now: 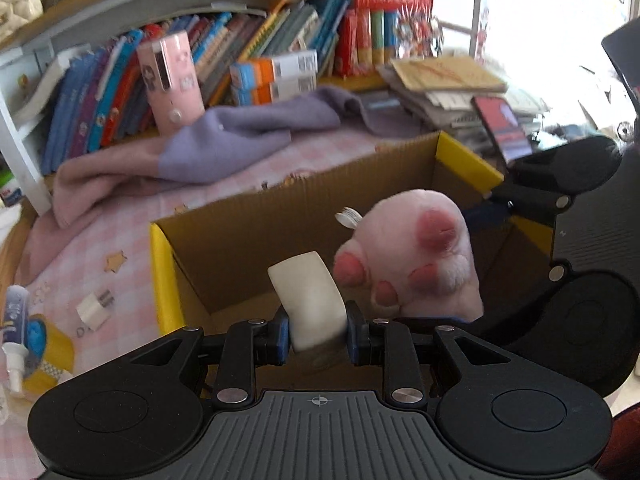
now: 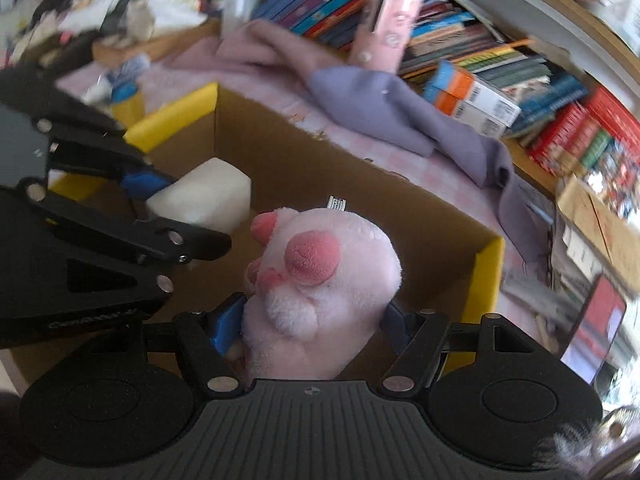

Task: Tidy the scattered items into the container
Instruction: 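Lower sponge and pig into the yellow box and open both tools, then withdraw both tools up and away from the yellow box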

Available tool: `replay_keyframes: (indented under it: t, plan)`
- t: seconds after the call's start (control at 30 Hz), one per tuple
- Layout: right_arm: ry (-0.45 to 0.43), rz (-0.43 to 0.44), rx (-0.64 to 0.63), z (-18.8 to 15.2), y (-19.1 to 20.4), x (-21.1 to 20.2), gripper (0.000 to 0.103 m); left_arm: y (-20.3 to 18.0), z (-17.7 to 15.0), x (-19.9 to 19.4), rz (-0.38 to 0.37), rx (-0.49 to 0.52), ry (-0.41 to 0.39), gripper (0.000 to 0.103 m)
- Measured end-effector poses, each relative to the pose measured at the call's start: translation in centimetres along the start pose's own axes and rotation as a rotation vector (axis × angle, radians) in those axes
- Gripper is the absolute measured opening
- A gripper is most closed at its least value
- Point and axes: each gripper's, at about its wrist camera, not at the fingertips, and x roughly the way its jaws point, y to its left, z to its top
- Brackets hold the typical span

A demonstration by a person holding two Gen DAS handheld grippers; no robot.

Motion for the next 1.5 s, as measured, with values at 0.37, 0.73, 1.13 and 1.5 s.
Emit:
replay_keyframes:
  t: [0.37,0.73,1.13,1.5]
  plan:
    - [0.040,0.026,0.012,0.0,-0.4,0.7,0.071,-0.2,0.1,0.6,0.012,-0.006,0.045,0.028]
    - [0.031,0.013,0.012,0.0,-0.1,0.5,0.076,-0.4,0.1,0.6,0.050,-0.006,0.042,0.037]
    - [-0.062,-0.053,0.059,-0.3,-0.5,-1.2,0.093,-0.2,0.0,-1.7,0.158,-0.057,-0.062,0.070]
    - [-0.177,-0.107,0.117,0.0,0.9,-6.3,0.094,0.3,-0.5,-6.8,0.156,-0.112,-0.188,0.078]
